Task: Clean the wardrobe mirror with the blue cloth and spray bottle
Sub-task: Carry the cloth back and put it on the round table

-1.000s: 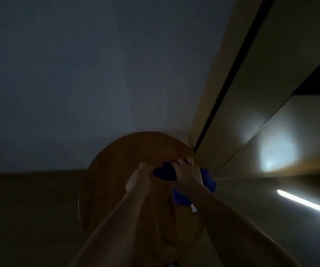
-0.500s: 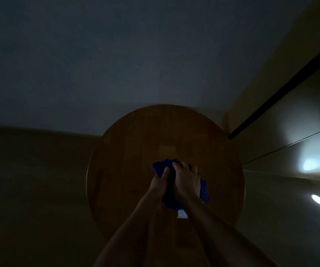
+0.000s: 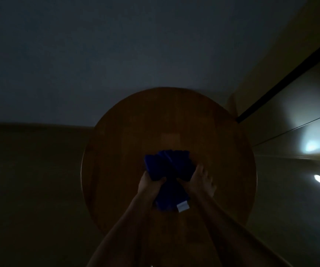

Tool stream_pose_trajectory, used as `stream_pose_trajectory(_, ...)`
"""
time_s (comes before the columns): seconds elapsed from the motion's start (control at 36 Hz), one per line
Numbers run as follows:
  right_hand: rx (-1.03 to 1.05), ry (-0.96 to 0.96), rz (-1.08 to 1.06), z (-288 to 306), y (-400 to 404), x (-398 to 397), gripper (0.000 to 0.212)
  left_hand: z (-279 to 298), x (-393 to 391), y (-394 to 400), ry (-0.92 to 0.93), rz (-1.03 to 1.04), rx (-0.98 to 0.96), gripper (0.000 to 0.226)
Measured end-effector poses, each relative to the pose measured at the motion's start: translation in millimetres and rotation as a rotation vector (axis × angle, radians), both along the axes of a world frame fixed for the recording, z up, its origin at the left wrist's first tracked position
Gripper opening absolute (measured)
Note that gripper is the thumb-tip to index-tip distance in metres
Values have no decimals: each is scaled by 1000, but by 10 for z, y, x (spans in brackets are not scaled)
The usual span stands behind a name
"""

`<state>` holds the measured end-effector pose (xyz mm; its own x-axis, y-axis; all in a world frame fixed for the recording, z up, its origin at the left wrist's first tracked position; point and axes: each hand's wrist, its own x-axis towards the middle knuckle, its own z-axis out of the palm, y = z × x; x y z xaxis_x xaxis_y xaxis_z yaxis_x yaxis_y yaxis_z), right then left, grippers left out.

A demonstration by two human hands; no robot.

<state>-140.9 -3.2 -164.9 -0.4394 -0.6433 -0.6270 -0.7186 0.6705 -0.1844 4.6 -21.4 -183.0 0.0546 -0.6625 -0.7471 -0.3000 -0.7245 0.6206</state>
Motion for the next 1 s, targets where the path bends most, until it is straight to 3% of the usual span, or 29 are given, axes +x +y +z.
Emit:
stream_pose_trajectory(0.06,-41,-71,-123,-75,-20,-60,85,-21,56,6,-57,-65,-53,54)
stream_pose_trajectory(0.17,-86,-630,-684,-138,-30,-103,62,-39,174,-35,-235,-156,-164,35)
stream_pose_trajectory(0.22,-80,-651,-830,-196,44,-97,58,-49,189,-13,-280,-201,-184,29)
stream_pose_trajectory(0.28,-80,-480,-597,-171,74,-93,56,-72,180,43,-288,-235,-167,33)
stream_pose_trajectory(0.33,-83,-368,-347,-143,33,-88,75,-92,155,73,-315,-225,-169,39)
stream_pose_trajectory(0.42,-78,-343,-309,-95,-121,-70,99,-72,94,-1,-363,-148,-202,45)
stream_pose_trajectory(0.53,-120,-348,-342,-75,-244,-86,67,-45,54,-176,-271,-13,-194,22)
stream_pose_trajectory(0.64,-323,-559,-605,-64,-257,-130,38,-26,60,-262,-211,78,-225,14)
stream_pose_trajectory(0.69,-353,-484,-545,-58,-282,-184,40,-27,78,-279,-246,41,-266,22)
stream_pose_trajectory(0.78,-277,-340,-343,-60,-354,-257,60,-56,95,-285,-294,0,-281,37)
stream_pose_trajectory(0.89,-203,-351,-314,-38,-431,-223,80,-47,14,-258,-310,35,-265,48)
stream_pose_trajectory(0.94,-193,-360,-321,-40,-483,-217,72,-38,-19,-305,-301,76,-245,48)
stream_pose_trajectory(1.0,-231,-326,-309,-48,-534,-238,42,-47,-23,-391,-308,54,-258,40)
